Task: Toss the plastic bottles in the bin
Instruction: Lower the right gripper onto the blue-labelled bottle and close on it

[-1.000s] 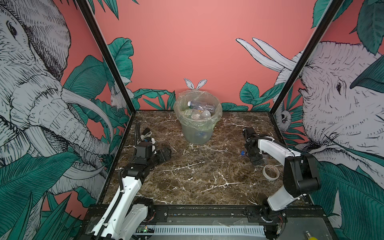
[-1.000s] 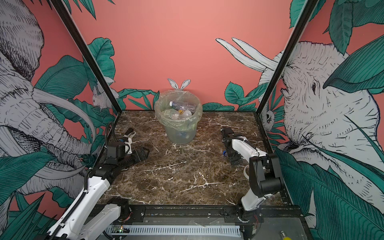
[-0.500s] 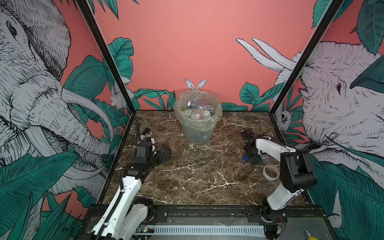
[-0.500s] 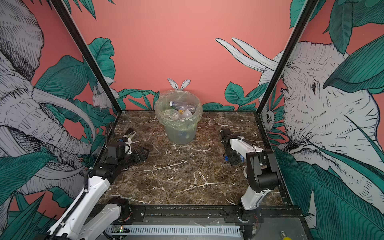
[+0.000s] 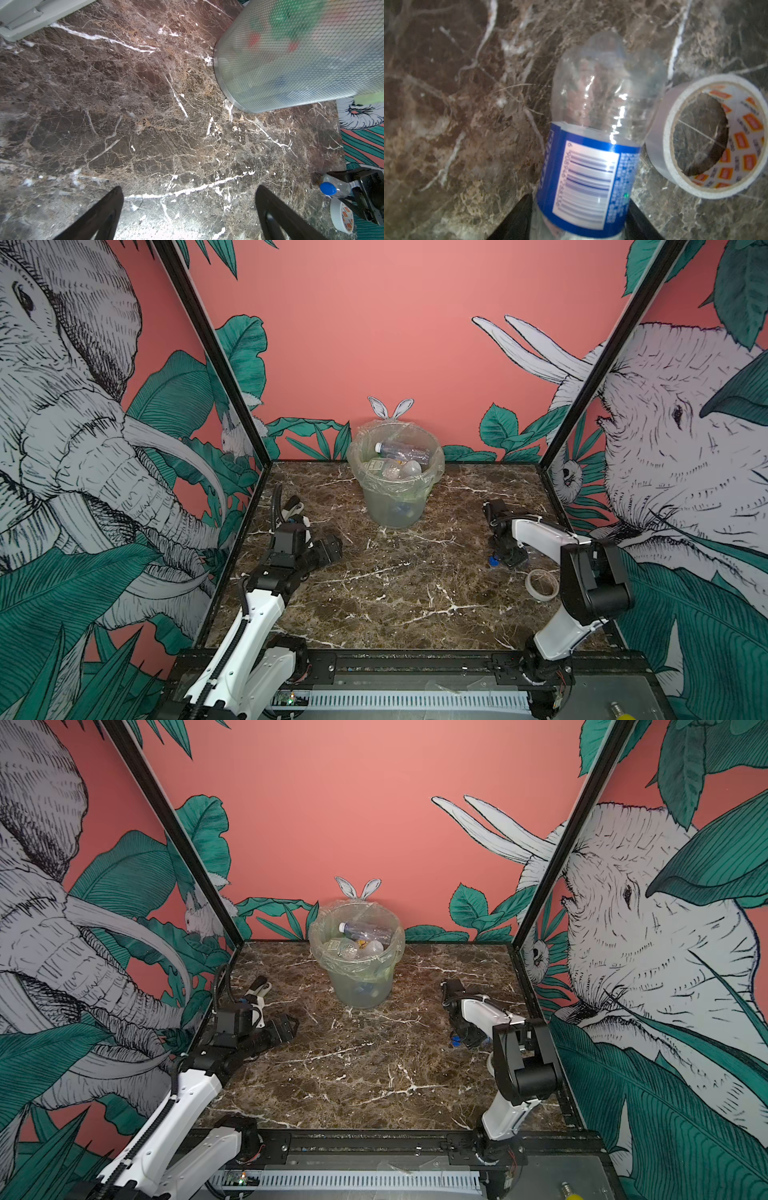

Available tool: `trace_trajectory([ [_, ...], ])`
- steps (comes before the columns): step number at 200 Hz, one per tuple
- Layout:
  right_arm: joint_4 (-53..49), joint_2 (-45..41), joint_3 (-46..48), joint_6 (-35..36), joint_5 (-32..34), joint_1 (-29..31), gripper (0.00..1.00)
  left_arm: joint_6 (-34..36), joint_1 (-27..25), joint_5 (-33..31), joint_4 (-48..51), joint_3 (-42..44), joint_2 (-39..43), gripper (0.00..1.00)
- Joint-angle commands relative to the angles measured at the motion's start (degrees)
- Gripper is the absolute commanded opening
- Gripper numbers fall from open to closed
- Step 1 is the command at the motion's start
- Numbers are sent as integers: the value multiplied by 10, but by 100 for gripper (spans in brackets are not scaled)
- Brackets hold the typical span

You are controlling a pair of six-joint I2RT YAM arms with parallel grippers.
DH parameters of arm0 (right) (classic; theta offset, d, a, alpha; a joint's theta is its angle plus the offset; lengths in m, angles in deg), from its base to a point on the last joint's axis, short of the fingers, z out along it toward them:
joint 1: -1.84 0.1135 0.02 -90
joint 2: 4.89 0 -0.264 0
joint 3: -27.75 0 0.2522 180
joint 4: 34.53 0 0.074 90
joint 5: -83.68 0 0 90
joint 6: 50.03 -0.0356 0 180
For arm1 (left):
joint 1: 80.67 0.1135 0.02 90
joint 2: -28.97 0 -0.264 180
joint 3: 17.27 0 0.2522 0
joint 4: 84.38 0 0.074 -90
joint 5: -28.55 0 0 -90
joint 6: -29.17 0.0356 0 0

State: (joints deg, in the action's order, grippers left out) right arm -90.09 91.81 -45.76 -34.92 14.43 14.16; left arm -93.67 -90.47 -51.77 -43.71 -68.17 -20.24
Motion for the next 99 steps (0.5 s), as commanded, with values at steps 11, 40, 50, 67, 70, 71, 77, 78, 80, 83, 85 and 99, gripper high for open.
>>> trace_trajectory([
  [11,26,-22,11,114,-1,-1,55,-11,3,-10,1,11,-5,99],
  [40,101,-72,58,212,-64,-1,52,-13,3,-10,4,8,-6,99],
  [50,129,-89,72,246,-93,-1,51,-14,3,-12,5,9,-5,99],
  [67,167,-122,99,278,-132,-1,48,-15,3,-13,6,10,-3,99],
  [70,174,-130,104,282,-139,-1,48,-16,3,-13,7,10,-3,99],
  [71,176,-132,106,284,-141,-1,48,-17,3,-13,7,10,-2,99],
  [77,192,-146,116,294,-154,-1,48,-18,3,-13,7,11,-1,99],
  [78,194,-148,117,295,-156,-1,48,-19,3,-12,7,11,-1,99],
  [80,199,-153,121,298,-160,-1,48,-19,3,-12,8,11,-1,99],
  [83,205,-158,126,303,-164,-1,48,-19,3,-12,8,11,0,99],
  [85,207,-164,129,305,-167,-1,48,-20,3,-12,8,11,0,99],
  [99,220,-193,144,315,-184,-1,47,-23,3,-12,9,12,2,99],
])
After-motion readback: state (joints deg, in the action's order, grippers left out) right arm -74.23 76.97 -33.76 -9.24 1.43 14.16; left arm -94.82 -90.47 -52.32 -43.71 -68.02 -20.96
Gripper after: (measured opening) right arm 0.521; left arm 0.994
